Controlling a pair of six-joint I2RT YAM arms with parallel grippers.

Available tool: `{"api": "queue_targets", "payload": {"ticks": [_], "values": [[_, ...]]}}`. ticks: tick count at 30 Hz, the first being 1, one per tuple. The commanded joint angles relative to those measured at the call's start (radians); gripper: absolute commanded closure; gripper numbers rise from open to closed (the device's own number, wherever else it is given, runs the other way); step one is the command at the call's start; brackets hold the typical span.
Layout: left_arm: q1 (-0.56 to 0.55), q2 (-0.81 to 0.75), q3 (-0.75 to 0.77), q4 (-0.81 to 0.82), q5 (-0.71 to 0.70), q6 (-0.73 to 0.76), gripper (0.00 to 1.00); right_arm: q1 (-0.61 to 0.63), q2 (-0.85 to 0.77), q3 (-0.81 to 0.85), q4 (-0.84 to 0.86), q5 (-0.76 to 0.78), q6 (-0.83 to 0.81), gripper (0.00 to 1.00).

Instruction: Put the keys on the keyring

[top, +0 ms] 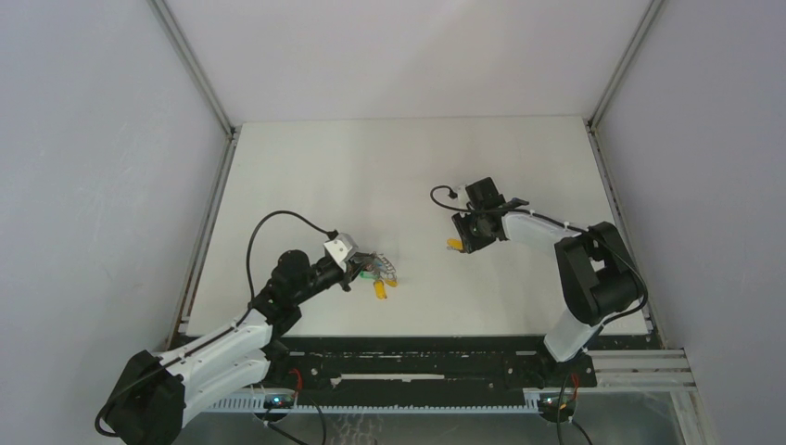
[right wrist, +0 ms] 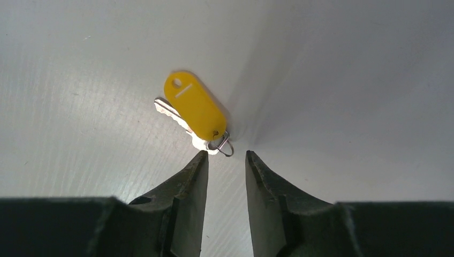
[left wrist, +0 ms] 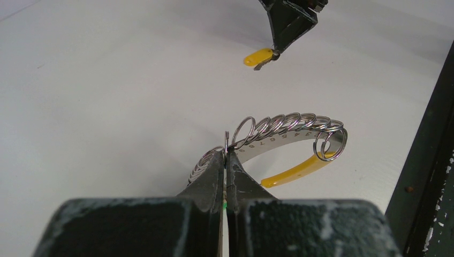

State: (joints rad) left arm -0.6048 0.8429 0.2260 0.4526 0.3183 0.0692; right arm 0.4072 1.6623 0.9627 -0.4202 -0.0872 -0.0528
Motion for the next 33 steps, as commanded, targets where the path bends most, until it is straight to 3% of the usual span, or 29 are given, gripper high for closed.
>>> {"api": "queue_targets", "payload": {"ticks": [1,12,20,27,33], "values": [[-0.003,-0.02,0.027,0.05,0.016,-0.013,1.0,0.0,0.009,0.022,0.044,-0.015,-0.026,0.7],[-0.003,-0.024,0.027,0.047,0.016,-0.012,1.0,0.006,0.029,0.039,0.028,-0.037,-0.039,0.84],[-0.003,-0.032,0.027,0.043,0.015,-0.01,1.0,0.027,0.023,0.061,-0.013,-0.003,-0.047,1.0],[-0.003,-0.047,0.027,0.032,0.009,-0.008,1.0,0.102,0.047,0.178,-0.248,0.088,-0.016,1.0],[-0.004,-0.062,0.026,0.027,0.004,-0.008,1.0,0.152,0.119,0.256,-0.485,0.057,0.034,1.0]]}}
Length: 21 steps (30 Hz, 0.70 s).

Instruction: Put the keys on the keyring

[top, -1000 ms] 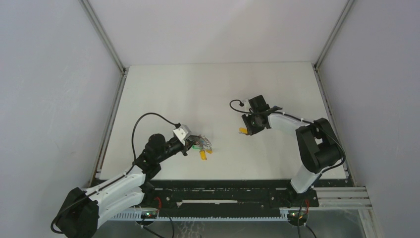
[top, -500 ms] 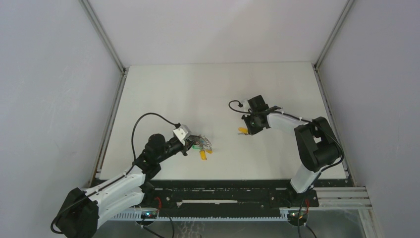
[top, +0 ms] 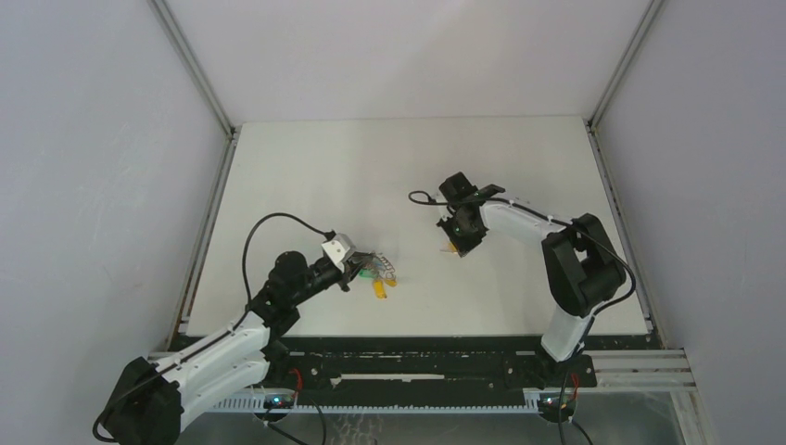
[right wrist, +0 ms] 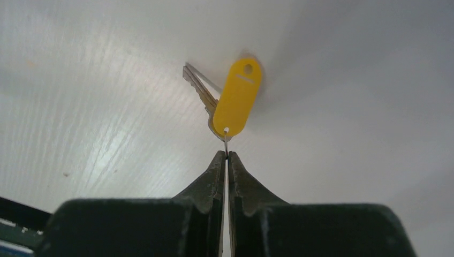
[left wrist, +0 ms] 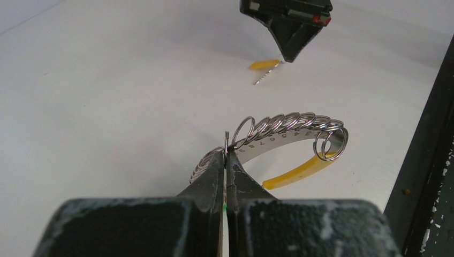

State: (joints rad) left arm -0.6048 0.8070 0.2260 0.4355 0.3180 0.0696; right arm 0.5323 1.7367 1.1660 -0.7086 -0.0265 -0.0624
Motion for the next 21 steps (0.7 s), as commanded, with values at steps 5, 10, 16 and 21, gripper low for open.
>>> {"api": "queue_targets", "payload": {"ticks": [5,10,16,21], "values": [[-0.004,-0.031,0.026,0.04,0.001,-0.006,1.0,0.071,0.12,0.123,-0.316,-0.032,0.057,1.0],[-0.005,-0.035,0.025,0.037,-0.001,-0.007,1.0,0.09,0.165,0.15,-0.341,-0.042,0.061,1.0],[-0.006,-0.034,0.026,0.037,0.0,-0.006,1.0,0.108,0.207,0.162,-0.333,-0.034,0.062,1.0],[-0.006,-0.032,0.025,0.036,-0.006,-0.005,1.0,0.12,0.162,0.164,-0.31,-0.023,0.067,0.87]]}}
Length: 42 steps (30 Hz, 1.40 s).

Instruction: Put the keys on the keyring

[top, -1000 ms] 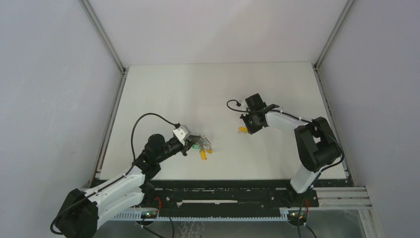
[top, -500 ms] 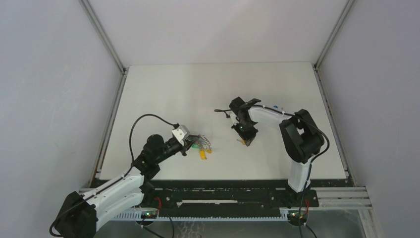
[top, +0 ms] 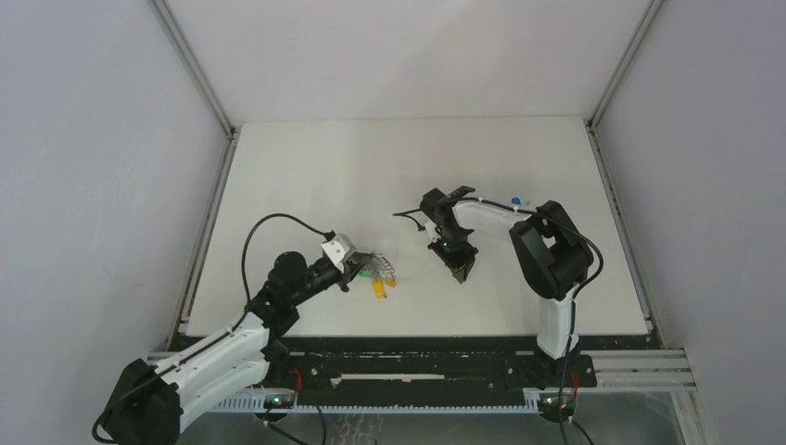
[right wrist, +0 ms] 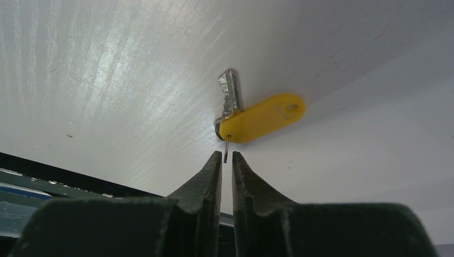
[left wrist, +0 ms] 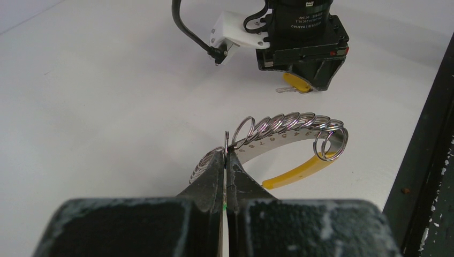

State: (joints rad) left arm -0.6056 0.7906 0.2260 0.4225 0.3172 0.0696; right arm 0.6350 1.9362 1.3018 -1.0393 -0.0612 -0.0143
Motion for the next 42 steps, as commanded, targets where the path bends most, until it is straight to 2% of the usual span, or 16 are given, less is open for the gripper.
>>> {"api": "queue_targets", "payload": {"ticks": [1,6,13,21,27,31,36,42], "values": [[-0.005,-0.017,0.025,0.049,-0.006,-0.006,1.0,0.019,-0.054,0.025,0.029,0.017,0.024,0.84],[-0.005,-0.025,0.024,0.049,-0.01,-0.007,1.0,0.019,-0.195,-0.04,0.123,0.017,0.042,0.68],[-0.006,-0.026,0.021,0.053,-0.008,-0.007,1.0,0.007,-0.455,-0.295,0.427,-0.008,0.113,0.62],[-0.006,-0.03,0.018,0.061,-0.01,-0.015,1.0,0.017,-0.606,-0.568,0.741,-0.006,0.223,0.66],[-0.006,-0.03,0.017,0.066,-0.007,-0.019,1.0,0.049,-0.683,-0.712,0.898,0.078,0.302,0.65],[-0.008,-0.033,0.017,0.067,-0.003,-0.021,1.0,0.067,-0.679,-0.79,1.005,0.135,0.323,0.7],[-0.008,-0.036,0.014,0.071,-0.004,-0.022,1.0,0.095,-0.678,-0.815,1.02,0.225,0.336,0.76],[-0.01,-0.039,0.013,0.072,-0.003,-0.022,1.0,0.099,-0.663,-0.823,1.039,0.231,0.338,0.78]]}}
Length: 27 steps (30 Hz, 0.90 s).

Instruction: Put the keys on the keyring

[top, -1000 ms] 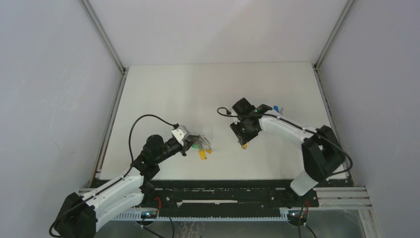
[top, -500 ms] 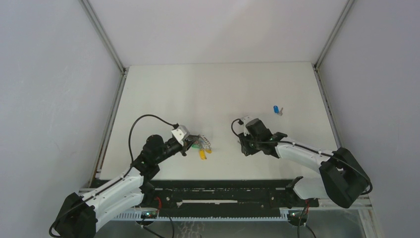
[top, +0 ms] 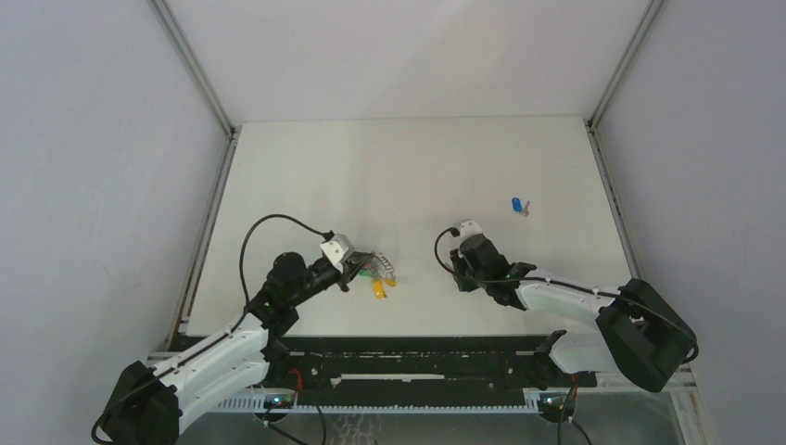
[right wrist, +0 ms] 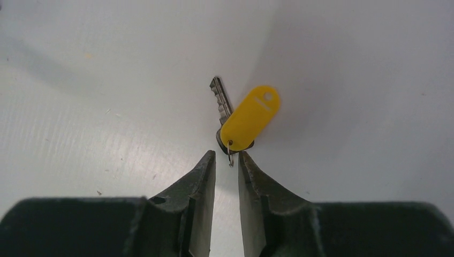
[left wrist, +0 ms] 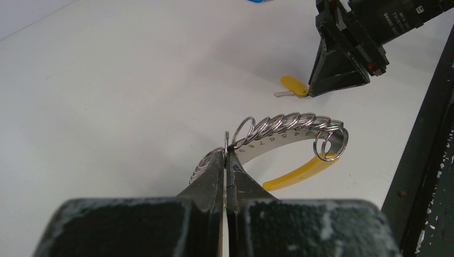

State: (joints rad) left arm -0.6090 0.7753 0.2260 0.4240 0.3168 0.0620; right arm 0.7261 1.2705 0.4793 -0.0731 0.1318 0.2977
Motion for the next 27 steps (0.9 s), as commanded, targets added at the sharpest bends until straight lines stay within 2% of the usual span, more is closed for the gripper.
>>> {"api": "queue_targets", "payload": {"ticks": [1,7,19,27], "values": [[-0.006,-0.026,0.012,0.071,-0.002,-0.015,1.0,0.009,0.007,-0.002,0.075,0.036,0.027,0.79],[-0.006,-0.026,0.012,0.072,0.001,-0.014,1.0,0.014,0.019,-0.001,0.07,0.035,0.045,0.83],[-0.007,-0.03,0.011,0.072,0.004,-0.016,1.0,0.03,-0.013,0.001,0.019,0.059,0.089,0.83],[-0.008,-0.034,0.012,0.072,0.004,-0.017,1.0,0.036,0.026,0.021,0.008,0.079,0.091,0.84]]}}
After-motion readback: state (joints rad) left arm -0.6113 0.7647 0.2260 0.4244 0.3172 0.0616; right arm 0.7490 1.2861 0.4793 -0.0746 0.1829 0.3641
